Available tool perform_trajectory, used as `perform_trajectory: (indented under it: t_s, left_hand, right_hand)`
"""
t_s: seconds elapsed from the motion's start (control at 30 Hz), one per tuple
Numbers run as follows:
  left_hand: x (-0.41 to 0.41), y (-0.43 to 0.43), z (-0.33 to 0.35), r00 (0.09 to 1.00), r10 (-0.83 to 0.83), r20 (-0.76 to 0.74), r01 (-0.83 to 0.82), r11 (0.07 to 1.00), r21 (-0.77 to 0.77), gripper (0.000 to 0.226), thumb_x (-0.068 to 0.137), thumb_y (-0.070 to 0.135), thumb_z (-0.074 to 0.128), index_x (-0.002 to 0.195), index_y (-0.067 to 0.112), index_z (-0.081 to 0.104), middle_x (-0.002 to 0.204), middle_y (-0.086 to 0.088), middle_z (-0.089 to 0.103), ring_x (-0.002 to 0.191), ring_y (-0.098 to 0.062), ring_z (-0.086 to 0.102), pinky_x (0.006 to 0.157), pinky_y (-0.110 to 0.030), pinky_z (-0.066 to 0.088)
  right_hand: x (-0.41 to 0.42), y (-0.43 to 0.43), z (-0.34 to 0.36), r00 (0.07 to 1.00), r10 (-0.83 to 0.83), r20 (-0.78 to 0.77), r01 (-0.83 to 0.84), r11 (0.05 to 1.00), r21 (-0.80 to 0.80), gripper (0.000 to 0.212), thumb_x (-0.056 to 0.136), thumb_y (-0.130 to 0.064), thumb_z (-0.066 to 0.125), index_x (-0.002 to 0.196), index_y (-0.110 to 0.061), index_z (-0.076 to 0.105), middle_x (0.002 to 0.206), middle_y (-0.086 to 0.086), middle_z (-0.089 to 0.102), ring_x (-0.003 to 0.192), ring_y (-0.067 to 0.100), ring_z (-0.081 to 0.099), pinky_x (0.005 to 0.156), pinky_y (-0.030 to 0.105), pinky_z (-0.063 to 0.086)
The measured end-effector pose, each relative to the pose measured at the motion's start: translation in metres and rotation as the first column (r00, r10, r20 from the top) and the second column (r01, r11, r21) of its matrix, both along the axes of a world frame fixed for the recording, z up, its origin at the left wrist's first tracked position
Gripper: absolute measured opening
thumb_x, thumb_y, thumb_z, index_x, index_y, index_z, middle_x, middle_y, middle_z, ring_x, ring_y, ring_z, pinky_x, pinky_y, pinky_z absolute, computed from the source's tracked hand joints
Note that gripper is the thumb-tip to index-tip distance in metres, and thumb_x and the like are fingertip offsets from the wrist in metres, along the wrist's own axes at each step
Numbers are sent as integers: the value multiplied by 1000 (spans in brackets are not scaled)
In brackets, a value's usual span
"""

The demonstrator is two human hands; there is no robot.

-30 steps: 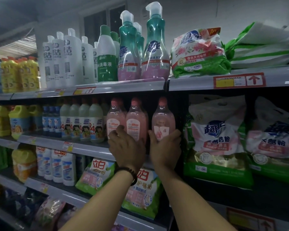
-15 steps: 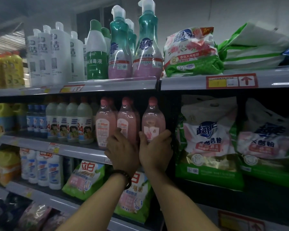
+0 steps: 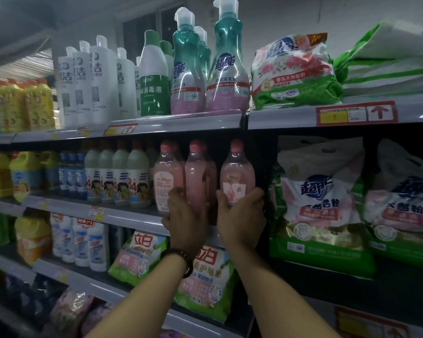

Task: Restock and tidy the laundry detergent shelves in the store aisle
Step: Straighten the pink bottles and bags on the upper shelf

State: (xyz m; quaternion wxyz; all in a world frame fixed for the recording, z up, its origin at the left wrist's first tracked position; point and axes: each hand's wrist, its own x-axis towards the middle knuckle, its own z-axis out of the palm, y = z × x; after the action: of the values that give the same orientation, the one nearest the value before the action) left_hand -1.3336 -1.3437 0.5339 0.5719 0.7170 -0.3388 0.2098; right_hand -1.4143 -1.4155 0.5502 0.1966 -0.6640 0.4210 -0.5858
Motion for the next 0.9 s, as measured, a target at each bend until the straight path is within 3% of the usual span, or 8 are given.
perform_trajectory:
  t_s: [0.13, 0.27, 0.37, 0.4, 0.47, 0.63, 0.8, 0.9]
  left_hand:
    - [-2, 4, 3, 1000, 18, -13, -18, 1000, 8, 47, 97, 25, 66, 130, 29, 32, 119, 4, 66, 116, -27, 64, 111, -61, 29]
    - [16, 18, 5, 975, -220, -31, 222, 971, 89, 43, 102, 23, 60, 132, 38, 32, 123, 10, 62, 121, -24, 63, 113, -62, 38]
    - [23, 25, 13, 928, -351, -127, 361, 930, 71, 42, 103, 18, 60, 127, 40, 34, 132, 3, 62, 128, -24, 62, 100, -42, 56]
    - [21, 24, 13, 928, -347, -132, 353, 935, 24, 43, 101, 16, 61, 129, 37, 36, 134, 1, 61, 129, -23, 62, 96, -37, 58]
    - [14, 20, 9, 953, -289, -93, 283, 956, -72, 50, 97, 19, 63, 136, 34, 36, 139, -1, 55, 128, -23, 61, 97, -45, 60]
    - [-20, 8, 5, 996, 81, 47, -77, 994, -76, 55, 94, 7, 63, 140, 23, 36, 135, -11, 47, 124, -33, 53, 99, -58, 52]
    - [-25, 3, 9, 991, 131, 13, -130, 990, -58, 63, 88, 5, 70, 144, 15, 41, 141, -17, 41, 126, -36, 50, 101, -53, 53]
    - [-25, 1, 10, 983, 177, 54, -178, 984, 18, 60, 90, 16, 67, 144, 13, 42, 137, -16, 46, 123, -35, 51, 102, -51, 48]
  right_hand:
    - [0, 0, 0, 1000, 5, 5, -5, 1000, -5, 85, 84, -74, 65, 137, -17, 32, 120, 12, 61, 99, 29, 69, 78, 48, 62]
    - [1, -1, 1, 1000, 16, 4, -16, 1000, 2, 85, 84, -74, 65, 137, -18, 30, 119, 13, 62, 97, 30, 69, 77, 49, 62]
    - [1, -1, 1, 1000, 23, 16, -24, 1000, 11, 84, 83, -74, 66, 136, -18, 30, 118, 13, 63, 96, 31, 70, 77, 50, 62]
    - [1, 0, 1, 999, 26, 21, -26, 1000, 12, 84, 83, -74, 66, 135, -18, 31, 117, 13, 63, 96, 31, 70, 77, 50, 62]
    - [1, 0, 1, 999, 29, 36, -29, 999, 15, 83, 82, -74, 66, 134, -19, 31, 115, 12, 63, 94, 31, 70, 75, 50, 62]
    - [0, 1, 2, 998, 38, 50, -40, 999, 37, 86, 80, -72, 71, 136, -20, 32, 115, 11, 64, 93, 30, 72, 73, 49, 63]
    - [-2, -1, 2, 996, 84, 45, -87, 993, 78, 83, 71, -44, 86, 128, -27, 29, 116, 8, 61, 100, 32, 70, 76, 51, 63]
    - [-3, -2, 2, 993, 106, 51, -110, 990, 87, 79, 69, -41, 84, 125, -28, 29, 112, 5, 60, 98, 31, 69, 77, 50, 63]
